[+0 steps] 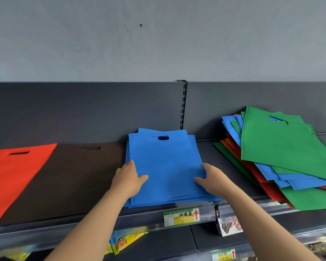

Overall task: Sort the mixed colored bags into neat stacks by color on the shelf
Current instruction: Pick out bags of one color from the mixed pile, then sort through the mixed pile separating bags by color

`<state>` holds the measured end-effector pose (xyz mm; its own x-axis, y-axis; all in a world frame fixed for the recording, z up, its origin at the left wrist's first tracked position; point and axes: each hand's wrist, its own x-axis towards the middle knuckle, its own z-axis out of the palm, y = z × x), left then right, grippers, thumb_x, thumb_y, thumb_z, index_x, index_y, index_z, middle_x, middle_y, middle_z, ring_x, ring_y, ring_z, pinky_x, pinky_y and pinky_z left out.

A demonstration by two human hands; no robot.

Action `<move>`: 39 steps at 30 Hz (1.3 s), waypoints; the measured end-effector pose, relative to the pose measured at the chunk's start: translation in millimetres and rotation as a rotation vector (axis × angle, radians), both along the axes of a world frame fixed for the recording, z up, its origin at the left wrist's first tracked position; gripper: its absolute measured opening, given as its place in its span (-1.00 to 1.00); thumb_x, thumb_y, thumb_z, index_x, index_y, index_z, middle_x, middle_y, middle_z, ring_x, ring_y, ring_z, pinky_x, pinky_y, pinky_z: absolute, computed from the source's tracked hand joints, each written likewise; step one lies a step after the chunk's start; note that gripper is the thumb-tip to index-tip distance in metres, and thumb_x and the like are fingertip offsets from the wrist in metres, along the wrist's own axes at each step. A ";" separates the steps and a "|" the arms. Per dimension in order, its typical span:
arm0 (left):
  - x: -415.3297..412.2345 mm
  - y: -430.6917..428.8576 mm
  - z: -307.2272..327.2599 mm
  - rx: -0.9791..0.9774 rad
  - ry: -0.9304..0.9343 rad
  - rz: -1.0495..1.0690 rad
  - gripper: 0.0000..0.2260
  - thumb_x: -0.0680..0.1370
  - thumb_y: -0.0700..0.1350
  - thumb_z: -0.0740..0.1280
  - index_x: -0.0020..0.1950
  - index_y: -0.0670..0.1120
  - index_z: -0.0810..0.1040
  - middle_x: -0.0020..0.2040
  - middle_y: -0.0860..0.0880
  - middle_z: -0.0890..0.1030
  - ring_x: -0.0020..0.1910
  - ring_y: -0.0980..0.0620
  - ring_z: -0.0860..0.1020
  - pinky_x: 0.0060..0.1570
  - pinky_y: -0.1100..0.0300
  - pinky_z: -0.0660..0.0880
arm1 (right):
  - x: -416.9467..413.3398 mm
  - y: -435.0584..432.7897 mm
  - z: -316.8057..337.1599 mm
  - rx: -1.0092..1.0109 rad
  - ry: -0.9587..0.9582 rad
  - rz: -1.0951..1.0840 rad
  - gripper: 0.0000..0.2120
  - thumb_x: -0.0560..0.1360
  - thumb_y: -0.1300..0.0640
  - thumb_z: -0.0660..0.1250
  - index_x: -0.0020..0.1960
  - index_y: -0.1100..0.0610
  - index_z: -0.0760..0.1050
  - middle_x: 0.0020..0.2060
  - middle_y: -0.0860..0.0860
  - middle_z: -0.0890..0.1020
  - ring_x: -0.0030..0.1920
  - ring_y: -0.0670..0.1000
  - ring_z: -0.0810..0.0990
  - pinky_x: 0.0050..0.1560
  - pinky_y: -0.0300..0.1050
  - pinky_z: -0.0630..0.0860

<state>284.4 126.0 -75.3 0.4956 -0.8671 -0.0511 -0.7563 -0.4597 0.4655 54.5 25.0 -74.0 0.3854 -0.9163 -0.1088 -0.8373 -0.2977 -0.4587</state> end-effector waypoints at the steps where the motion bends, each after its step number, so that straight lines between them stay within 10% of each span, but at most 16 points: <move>1: -1.2 -0.5 0.5 -0.002 -0.004 0.004 -0.34 0.59 0.09 0.24 0.54 -0.17 0.03 0.47 -0.12 0.27 0.41 -0.13 0.27 0.26 0.05 0.35 | -0.7 0.5 -0.5 -0.008 0.006 0.007 -0.39 0.57 -0.02 0.23 0.52 0.15 0.09 0.45 0.06 0.29 0.36 0.08 0.36 0.29 -0.08 0.34; 9: -30.6 -9.8 27.6 -0.113 -0.235 0.000 -0.48 0.58 0.16 0.19 0.41 -0.15 0.27 0.34 -0.10 0.40 0.29 -0.16 0.37 0.16 0.01 0.37 | -23.2 0.7 21.5 -0.289 -0.035 0.029 -0.44 0.56 0.02 0.25 0.49 0.17 0.19 0.44 0.05 0.31 0.43 0.04 0.27 0.41 -0.09 0.24; 17: -110.0 -47.1 49.6 -0.300 -0.086 -0.184 -0.48 0.58 0.13 0.19 0.46 -0.09 0.24 0.33 -0.02 0.44 0.30 -0.10 0.37 0.24 0.00 0.38 | -98.4 -16.5 48.9 -0.510 0.053 -0.086 -0.51 0.56 -0.02 0.23 0.42 0.18 0.30 0.35 0.09 0.42 0.36 0.10 0.34 0.37 -0.06 0.24; 28: -233.6 -123.8 47.4 -0.225 0.149 -0.369 -0.57 0.63 -0.02 0.15 0.48 -0.11 0.25 0.41 -0.08 0.40 0.34 -0.06 0.40 0.27 0.05 0.39 | -249.1 -76.6 43.8 -0.307 0.244 -0.347 -0.55 0.57 -0.11 0.12 0.33 0.16 0.38 0.30 0.12 0.45 0.32 0.12 0.38 0.34 0.01 0.28; 33: -258.8 -149.3 43.2 -0.185 0.252 -0.334 -0.73 0.62 -0.01 0.17 0.27 -0.09 0.37 0.07 -0.03 0.47 -0.07 0.05 0.44 -0.08 0.13 0.44 | -276.2 -82.4 35.2 -0.282 0.164 -0.221 -0.54 0.58 -0.12 0.12 0.38 0.09 0.38 0.35 0.03 0.43 0.35 0.05 0.38 0.38 0.00 0.26; 39: -266.8 -156.7 32.4 -0.326 0.441 -0.150 -0.76 0.51 0.00 0.37 0.10 -0.08 0.48 -0.01 0.00 0.59 -0.09 0.01 0.57 -0.15 0.09 0.54 | -297.4 -86.6 39.1 -0.300 0.017 -0.102 -0.61 0.58 0.01 0.20 0.37 0.09 0.41 0.40 -0.02 0.39 0.37 0.00 0.37 0.37 -0.15 0.23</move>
